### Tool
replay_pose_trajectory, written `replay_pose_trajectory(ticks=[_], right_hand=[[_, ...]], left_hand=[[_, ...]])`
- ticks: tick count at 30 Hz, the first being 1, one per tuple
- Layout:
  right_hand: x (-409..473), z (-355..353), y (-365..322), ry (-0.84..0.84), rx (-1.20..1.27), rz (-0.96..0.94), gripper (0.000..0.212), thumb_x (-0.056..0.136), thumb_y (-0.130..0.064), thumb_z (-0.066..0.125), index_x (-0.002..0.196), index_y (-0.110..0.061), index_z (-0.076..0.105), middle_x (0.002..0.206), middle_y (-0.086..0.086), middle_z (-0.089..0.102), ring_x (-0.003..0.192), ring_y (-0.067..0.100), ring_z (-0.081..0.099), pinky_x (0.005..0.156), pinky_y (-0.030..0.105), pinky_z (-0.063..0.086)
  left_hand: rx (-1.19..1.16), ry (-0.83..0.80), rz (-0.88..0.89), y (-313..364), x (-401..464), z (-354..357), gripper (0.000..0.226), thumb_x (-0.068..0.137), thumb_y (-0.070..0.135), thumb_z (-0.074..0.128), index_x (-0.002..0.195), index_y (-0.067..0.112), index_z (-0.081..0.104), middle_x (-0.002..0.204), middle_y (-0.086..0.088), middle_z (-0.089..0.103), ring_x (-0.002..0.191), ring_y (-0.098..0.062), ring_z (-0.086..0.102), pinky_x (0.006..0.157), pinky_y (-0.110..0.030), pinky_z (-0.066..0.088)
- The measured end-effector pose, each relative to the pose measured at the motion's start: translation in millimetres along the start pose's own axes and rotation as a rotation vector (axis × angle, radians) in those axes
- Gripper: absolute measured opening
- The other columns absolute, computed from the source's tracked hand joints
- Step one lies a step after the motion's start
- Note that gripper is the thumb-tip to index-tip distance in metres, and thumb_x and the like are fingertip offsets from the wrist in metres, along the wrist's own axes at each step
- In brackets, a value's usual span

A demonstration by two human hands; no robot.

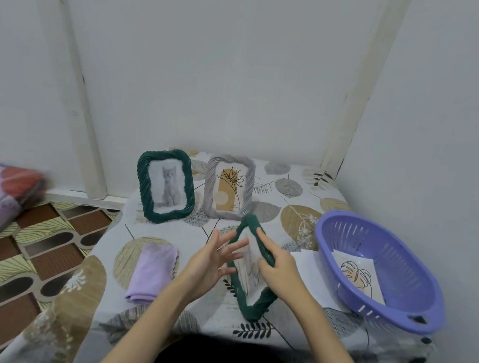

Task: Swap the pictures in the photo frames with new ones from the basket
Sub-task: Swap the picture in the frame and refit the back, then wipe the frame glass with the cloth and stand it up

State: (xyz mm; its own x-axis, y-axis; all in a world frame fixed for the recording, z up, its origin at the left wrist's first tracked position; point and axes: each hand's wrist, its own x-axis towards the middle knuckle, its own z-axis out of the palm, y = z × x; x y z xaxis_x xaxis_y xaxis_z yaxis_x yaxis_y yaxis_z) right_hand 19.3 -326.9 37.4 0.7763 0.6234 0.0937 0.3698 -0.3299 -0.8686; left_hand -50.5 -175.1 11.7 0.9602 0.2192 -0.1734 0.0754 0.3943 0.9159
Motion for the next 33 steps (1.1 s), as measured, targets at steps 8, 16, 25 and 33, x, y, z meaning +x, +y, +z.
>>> replay_pose_trajectory(ticks=[8, 16, 25, 33], right_hand=[[-3.6, 12.3, 35.4, 0.115, 0.396, 0.119, 0.059, 0.088, 0.005, 0.05, 0.14, -0.021, 0.037, 0.141, -0.004, 0.043, 0.123, 0.01, 0.045, 0.107, 0.032, 0.037], [-3.1, 22.1, 71.2, -0.021, -0.152, 0.191, 0.062, 0.09, -0.029, 0.054, 0.145, -0.026, 0.025, 0.134, 0.003, 0.048, 0.124, 0.021, 0.044, 0.104, 0.037, 0.036], [-4.1, 29.2, 88.9, 0.028, -0.627, 0.097, 0.056, 0.089, -0.047, 0.047, 0.141, -0.032, 0.034, 0.094, -0.006, 0.035, 0.104, 0.017, 0.043, 0.086, 0.03, 0.031], [-3.7, 29.8, 91.2, 0.029, -0.623, 0.087, 0.056, 0.089, -0.047, 0.047, 0.141, -0.032, 0.033, 0.097, -0.005, 0.036, 0.105, 0.017, 0.043, 0.088, 0.03, 0.034]], left_hand=[[0.911, 0.222, 0.057, -33.7, -12.0, -27.9, 0.108, 0.056, 0.06, 0.074, 0.145, 0.024, 0.026, 0.147, -0.004, 0.035, 0.138, -0.023, 0.029, 0.114, -0.044, 0.025], [1.272, 0.128, -0.044, -34.8, -1.0, -53.3, 0.081, 0.081, 0.041, 0.067, 0.146, 0.019, 0.023, 0.157, 0.002, 0.014, 0.146, -0.026, -0.002, 0.117, -0.042, -0.001], [1.384, 0.398, 0.11, -22.3, -13.2, -64.2, 0.055, 0.091, 0.043, 0.051, 0.141, 0.024, 0.036, 0.153, -0.009, 0.026, 0.143, -0.027, 0.013, 0.117, -0.039, 0.013], [1.11, 0.622, -0.095, -0.8, -30.6, -107.9, 0.046, 0.085, 0.017, 0.06, 0.129, 0.026, 0.049, 0.134, -0.011, 0.05, 0.124, -0.028, 0.043, 0.106, -0.039, 0.031]])
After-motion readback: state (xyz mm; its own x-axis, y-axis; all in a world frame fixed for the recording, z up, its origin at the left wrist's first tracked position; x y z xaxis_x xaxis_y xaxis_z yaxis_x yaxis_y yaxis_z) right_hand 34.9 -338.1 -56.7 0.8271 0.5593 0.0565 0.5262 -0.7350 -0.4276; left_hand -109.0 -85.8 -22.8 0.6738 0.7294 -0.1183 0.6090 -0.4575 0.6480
